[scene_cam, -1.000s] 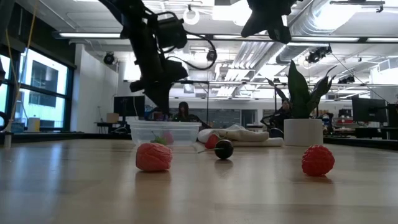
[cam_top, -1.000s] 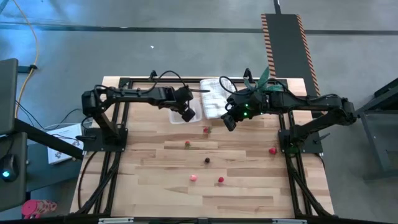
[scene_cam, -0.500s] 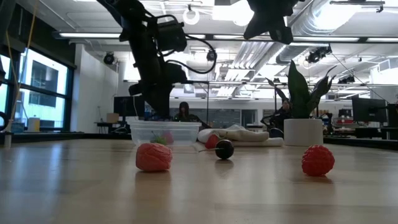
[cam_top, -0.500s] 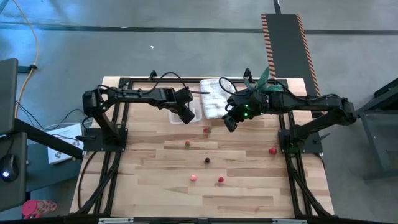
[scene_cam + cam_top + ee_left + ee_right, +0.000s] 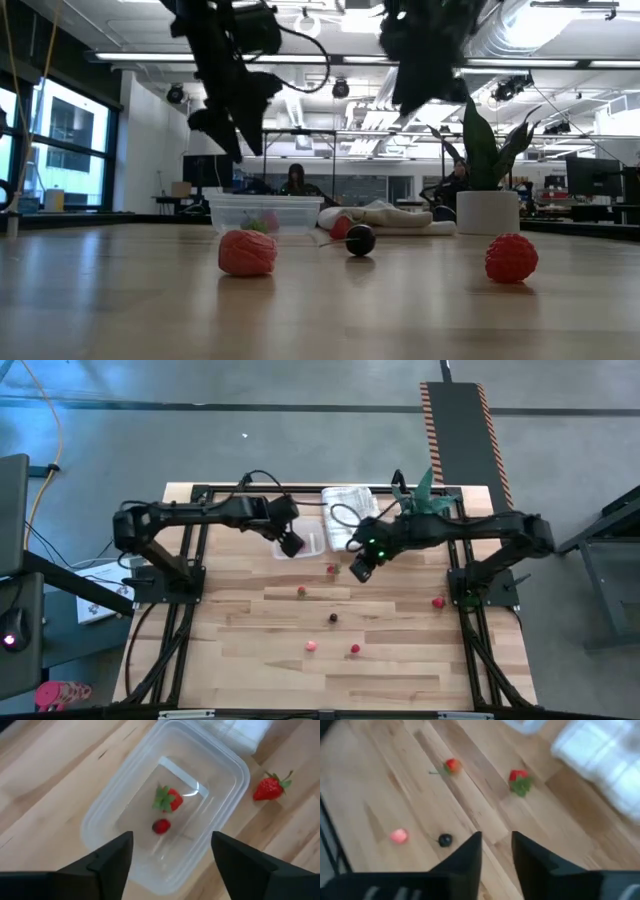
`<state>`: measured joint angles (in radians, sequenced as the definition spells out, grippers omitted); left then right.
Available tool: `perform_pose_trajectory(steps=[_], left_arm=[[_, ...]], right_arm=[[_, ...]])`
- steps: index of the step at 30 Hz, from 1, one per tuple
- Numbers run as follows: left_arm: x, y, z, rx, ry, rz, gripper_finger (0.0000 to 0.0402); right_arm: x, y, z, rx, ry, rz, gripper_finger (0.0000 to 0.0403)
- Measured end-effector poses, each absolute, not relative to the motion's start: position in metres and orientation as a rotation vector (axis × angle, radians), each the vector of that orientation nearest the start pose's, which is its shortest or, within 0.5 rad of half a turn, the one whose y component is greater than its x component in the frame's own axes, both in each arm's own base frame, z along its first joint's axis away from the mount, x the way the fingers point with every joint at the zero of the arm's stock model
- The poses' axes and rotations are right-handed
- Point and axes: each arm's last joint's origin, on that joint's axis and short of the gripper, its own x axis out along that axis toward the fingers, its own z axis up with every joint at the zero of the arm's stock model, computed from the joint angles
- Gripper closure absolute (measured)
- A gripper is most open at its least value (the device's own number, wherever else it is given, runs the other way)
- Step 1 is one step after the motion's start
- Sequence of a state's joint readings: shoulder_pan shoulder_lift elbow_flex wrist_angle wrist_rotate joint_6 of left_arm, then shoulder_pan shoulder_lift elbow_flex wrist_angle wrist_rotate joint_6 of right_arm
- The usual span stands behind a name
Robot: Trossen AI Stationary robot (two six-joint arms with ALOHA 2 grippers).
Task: Pick and placing Produce into tupperware
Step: Put the red strawberry into the transparent bin
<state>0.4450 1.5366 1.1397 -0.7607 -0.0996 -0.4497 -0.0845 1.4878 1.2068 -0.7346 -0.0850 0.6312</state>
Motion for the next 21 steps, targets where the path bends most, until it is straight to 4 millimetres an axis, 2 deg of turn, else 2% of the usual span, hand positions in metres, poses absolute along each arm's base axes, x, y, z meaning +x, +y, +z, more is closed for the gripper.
perform_pose_trajectory(steps=[6, 12, 16, 21], left_arm=[[0.248, 0.123, 0.265, -0.591, 0.985, 0.782, 0.0120], [0.237, 0.118, 0.280, -0.579, 0.937, 0.789, 0.0119], [0.235, 0.117, 0.282, -0.579, 0.937, 0.789, 0.0119], [0.233, 0.116, 0.281, -0.581, 0.959, 0.792, 0.0119]], right_arm=[[0.330, -0.027, 0.226, 0.672, 1.102, -0.322, 0.0247], [0.355, -0.042, 0.189, 0.702, 1.106, -0.227, 0.0225], [0.357, -0.056, 0.176, 0.700, 1.128, -0.244, 0.0224], [0.353, -0.072, 0.176, 0.699, 1.126, -0.266, 0.0224]])
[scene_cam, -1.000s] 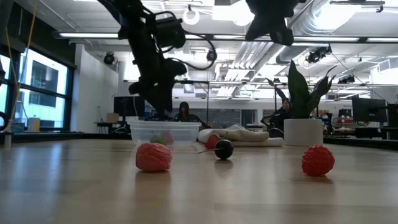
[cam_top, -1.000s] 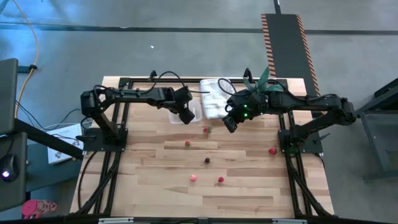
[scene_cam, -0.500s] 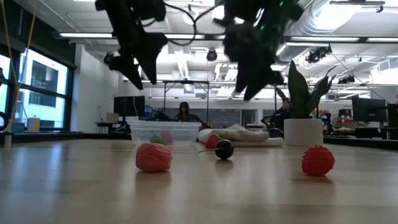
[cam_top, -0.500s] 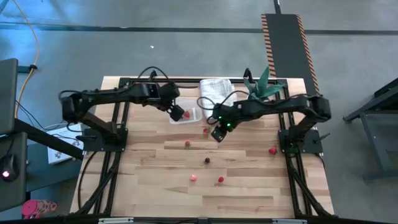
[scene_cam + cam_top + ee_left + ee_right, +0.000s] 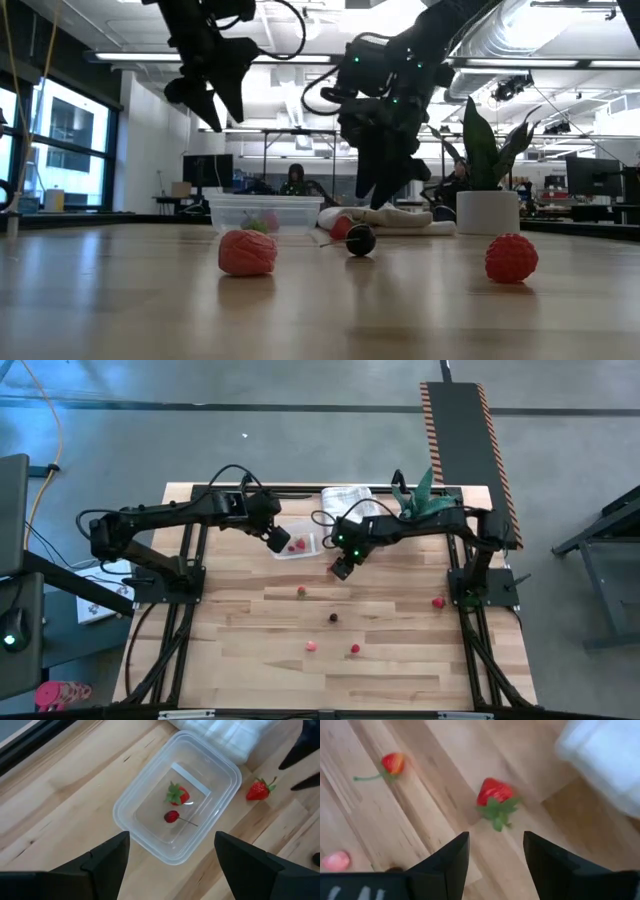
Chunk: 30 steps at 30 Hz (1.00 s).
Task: Pick and placing Produce into tupperware
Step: Put the red strawberry into the transparent bin
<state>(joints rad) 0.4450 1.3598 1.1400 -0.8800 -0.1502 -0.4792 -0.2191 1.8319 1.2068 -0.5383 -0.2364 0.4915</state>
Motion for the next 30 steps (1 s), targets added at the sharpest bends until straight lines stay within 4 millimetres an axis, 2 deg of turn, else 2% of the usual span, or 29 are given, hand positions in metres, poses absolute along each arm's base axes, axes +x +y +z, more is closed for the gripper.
perform_pose_trajectory(steps=[5, 11, 23, 27, 30], left_arm=[[0.233, 0.116, 0.281, -0.577, 0.959, 0.797, 0.0119], [0.233, 0.117, 0.281, -0.570, 0.956, 0.809, 0.0119], [0.235, 0.117, 0.281, -0.574, 0.940, 0.811, 0.0119], [0.235, 0.117, 0.281, -0.575, 0.940, 0.811, 0.0119], [0.235, 0.117, 0.281, -0.576, 0.940, 0.812, 0.0119]], right_arm=[[0.350, -0.081, 0.178, 0.749, 1.119, -0.235, 0.0224], [0.351, -0.080, 0.178, 0.743, 1.118, -0.209, 0.0224], [0.359, -0.081, 0.156, 0.742, 1.141, -0.209, 0.0224], [0.360, -0.081, 0.155, 0.738, 1.141, -0.205, 0.0225], [0.359, -0.081, 0.155, 0.740, 1.143, -0.203, 0.0242]])
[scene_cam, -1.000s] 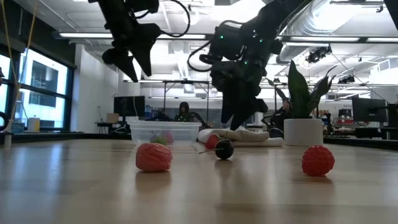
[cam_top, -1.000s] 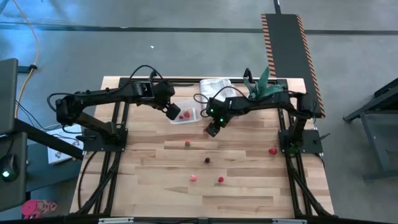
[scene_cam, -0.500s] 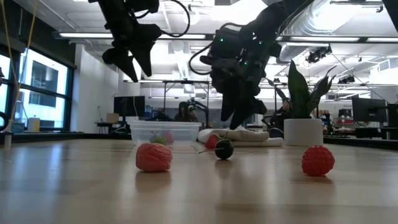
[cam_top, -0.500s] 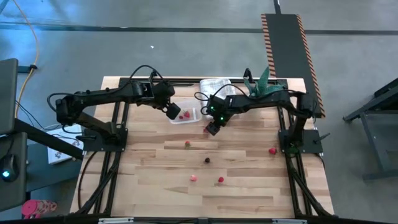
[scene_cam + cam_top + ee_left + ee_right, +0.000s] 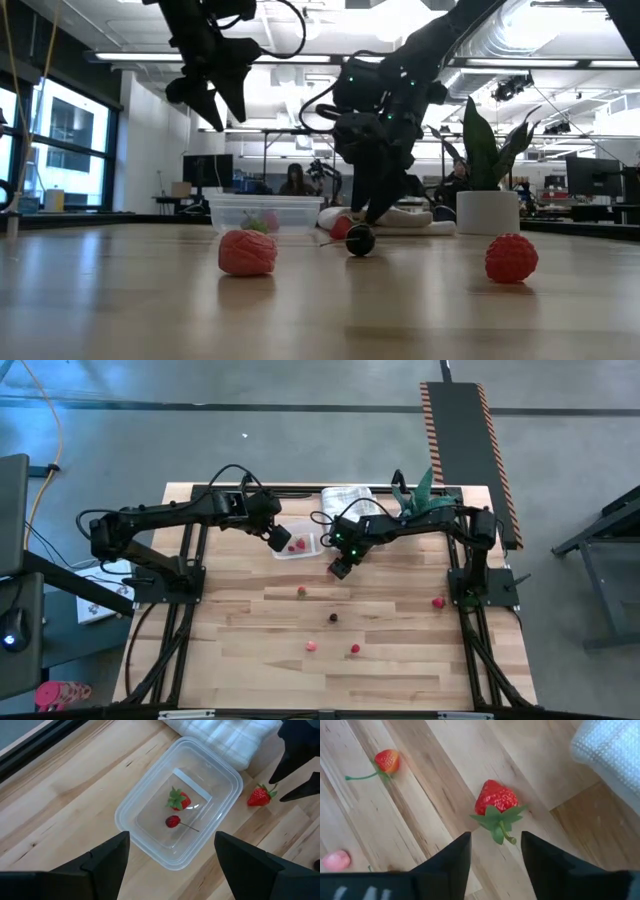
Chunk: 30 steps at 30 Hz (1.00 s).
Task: Pick and placing Produce into tupperware
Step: Put the red strawberry into the transparent bin
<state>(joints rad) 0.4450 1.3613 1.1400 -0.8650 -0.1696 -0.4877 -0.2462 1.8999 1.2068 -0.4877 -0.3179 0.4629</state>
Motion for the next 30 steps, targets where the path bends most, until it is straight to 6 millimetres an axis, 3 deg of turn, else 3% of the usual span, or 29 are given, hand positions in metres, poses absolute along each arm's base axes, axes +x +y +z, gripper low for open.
perform_pose_trajectory(steps=[9, 21, 30], left_arm=[[0.234, 0.117, 0.281, -0.582, 0.938, 0.816, 0.0119], [0.234, 0.117, 0.281, -0.588, 0.936, 0.819, 0.0119], [0.234, 0.117, 0.281, -0.588, 0.937, 0.819, 0.0119]], right_arm=[[0.359, -0.081, 0.155, 0.720, 1.143, -0.195, 0.0391], [0.360, -0.078, 0.165, 0.715, 1.117, -0.205, 0.0401], [0.385, -0.075, 0.229, 0.618, 0.921, -0.115, 0.0402]])
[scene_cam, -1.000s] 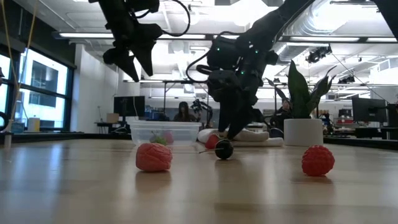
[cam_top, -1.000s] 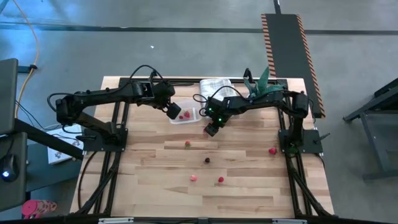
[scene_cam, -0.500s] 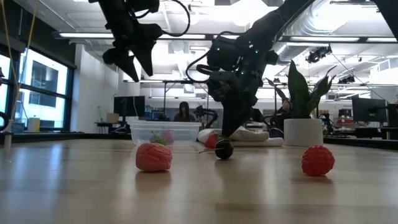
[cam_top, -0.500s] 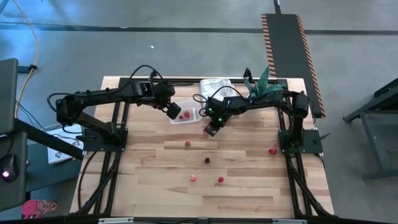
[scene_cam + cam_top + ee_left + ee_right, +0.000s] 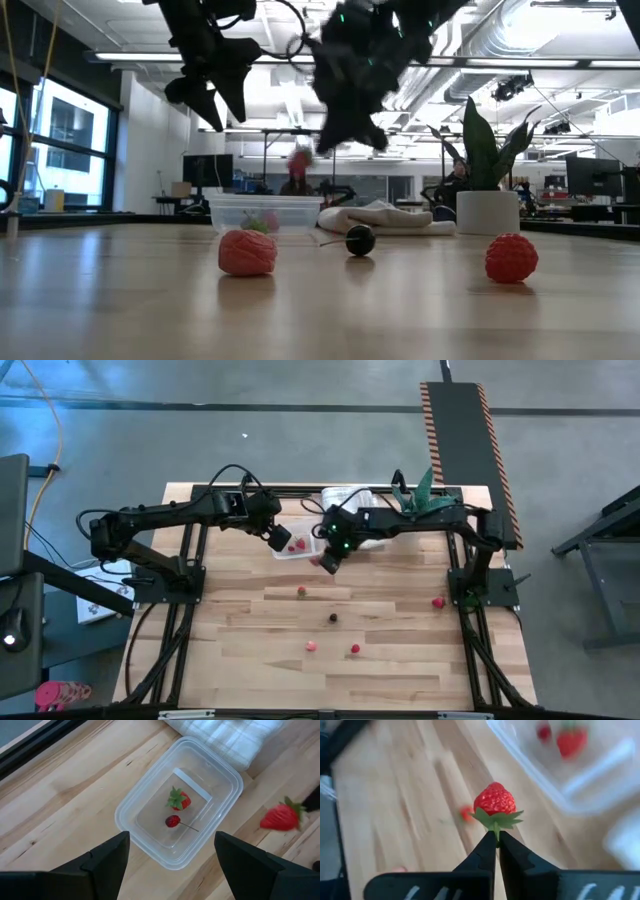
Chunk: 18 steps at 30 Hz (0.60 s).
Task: Pick and placing Produce into tupperware
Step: Put the red strawberry into the transparent bin
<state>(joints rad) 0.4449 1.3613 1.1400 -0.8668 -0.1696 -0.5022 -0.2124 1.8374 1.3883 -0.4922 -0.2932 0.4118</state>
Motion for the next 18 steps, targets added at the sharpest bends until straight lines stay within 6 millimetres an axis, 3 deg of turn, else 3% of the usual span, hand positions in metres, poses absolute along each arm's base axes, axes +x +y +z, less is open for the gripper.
perform_pose_trajectory(steps=[4, 7, 11, 18], left_arm=[[0.234, 0.117, 0.281, -0.588, 0.936, 0.819, 0.0119], [0.234, 0.117, 0.281, -0.588, 0.936, 0.819, 0.0119], [0.234, 0.117, 0.281, -0.589, 0.936, 0.819, 0.0119], [0.234, 0.117, 0.281, -0.590, 0.935, 0.820, 0.0119]], right_arm=[[0.396, -0.079, 0.257, 0.526, 0.828, -0.122, 0.0402], [0.397, -0.086, 0.264, 0.488, 0.801, -0.160, 0.0402], [0.393, -0.093, 0.257, 0.475, 0.819, -0.230, 0.0403], [0.406, -0.100, 0.225, 0.456, 0.872, -0.264, 0.0403]])
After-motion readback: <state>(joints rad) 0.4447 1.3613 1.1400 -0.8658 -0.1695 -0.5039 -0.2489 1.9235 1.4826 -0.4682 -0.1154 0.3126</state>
